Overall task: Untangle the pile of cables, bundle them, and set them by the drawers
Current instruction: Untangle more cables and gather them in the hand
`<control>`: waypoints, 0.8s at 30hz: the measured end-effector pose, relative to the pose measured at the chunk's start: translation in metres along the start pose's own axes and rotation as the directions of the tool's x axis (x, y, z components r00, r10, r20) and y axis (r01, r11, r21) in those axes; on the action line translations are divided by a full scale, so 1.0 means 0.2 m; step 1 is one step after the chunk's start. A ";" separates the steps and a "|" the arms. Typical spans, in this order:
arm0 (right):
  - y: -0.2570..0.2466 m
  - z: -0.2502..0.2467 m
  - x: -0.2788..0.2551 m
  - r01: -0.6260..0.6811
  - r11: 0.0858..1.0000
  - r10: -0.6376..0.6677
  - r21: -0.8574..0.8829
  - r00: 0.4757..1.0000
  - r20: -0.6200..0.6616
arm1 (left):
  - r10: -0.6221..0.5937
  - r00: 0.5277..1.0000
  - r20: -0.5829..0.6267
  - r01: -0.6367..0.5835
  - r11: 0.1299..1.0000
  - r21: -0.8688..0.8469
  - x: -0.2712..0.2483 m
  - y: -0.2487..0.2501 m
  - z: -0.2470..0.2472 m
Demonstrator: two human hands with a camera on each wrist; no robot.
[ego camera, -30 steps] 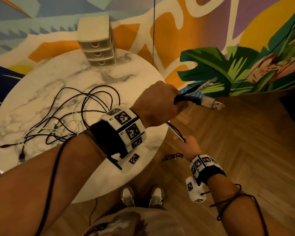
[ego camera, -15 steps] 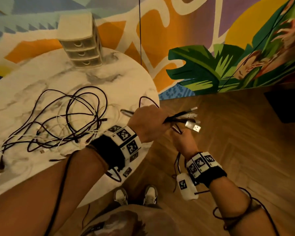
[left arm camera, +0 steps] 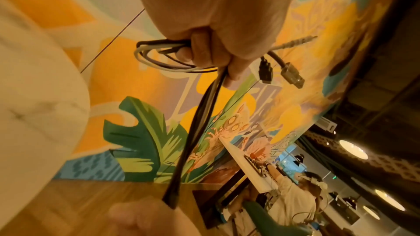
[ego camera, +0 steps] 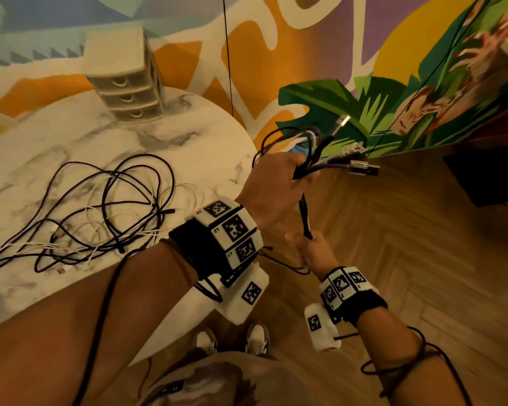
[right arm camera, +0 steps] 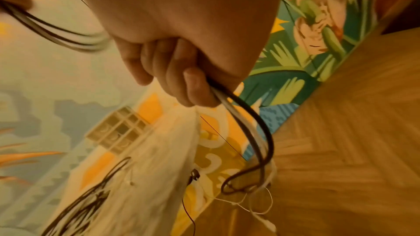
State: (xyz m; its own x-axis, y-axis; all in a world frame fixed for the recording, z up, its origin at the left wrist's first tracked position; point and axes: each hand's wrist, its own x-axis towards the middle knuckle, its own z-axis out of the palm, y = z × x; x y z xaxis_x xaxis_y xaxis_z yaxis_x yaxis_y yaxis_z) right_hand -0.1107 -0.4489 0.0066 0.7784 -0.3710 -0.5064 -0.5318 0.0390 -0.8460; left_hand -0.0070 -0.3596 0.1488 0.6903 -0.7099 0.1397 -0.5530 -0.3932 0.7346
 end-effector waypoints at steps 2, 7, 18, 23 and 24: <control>-0.02 0.01 0.02 -0.104 0.983 0.108 0.153 0.994 -0.013 | 0.038 0.999 0.005 -0.038 0.999 0.022 -0.01 -0.02 0.00; -0.08 0.05 0.06 -0.031 0.880 0.124 0.473 0.978 -0.166 | -0.013 1.000 0.001 0.013 0.999 -0.046 -0.04 -0.07 0.00; -0.17 0.05 -0.07 0.347 0.935 -0.347 0.078 0.938 -0.003 | -0.066 0.987 0.148 0.073 0.996 -0.041 -0.14 -0.11 0.16; -0.06 -0.05 0.01 0.166 0.966 -0.209 -0.196 0.952 -0.224 | -0.260 0.966 -0.001 0.246 0.915 -0.320 -0.10 -0.18 0.08; 0.00 -0.10 0.01 0.103 0.963 -0.176 -0.250 0.940 -0.291 | -0.271 0.962 -0.029 0.248 0.915 -0.319 -0.08 -0.18 0.03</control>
State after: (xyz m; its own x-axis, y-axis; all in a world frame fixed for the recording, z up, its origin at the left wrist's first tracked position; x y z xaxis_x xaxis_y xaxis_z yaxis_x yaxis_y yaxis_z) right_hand -0.1154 -0.4680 0.0080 0.7284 -0.6259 -0.2788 -0.5154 -0.2323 -0.8249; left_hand -0.0003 -0.3378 0.1153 0.8273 -0.5599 -0.0456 -0.1857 -0.3492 0.9185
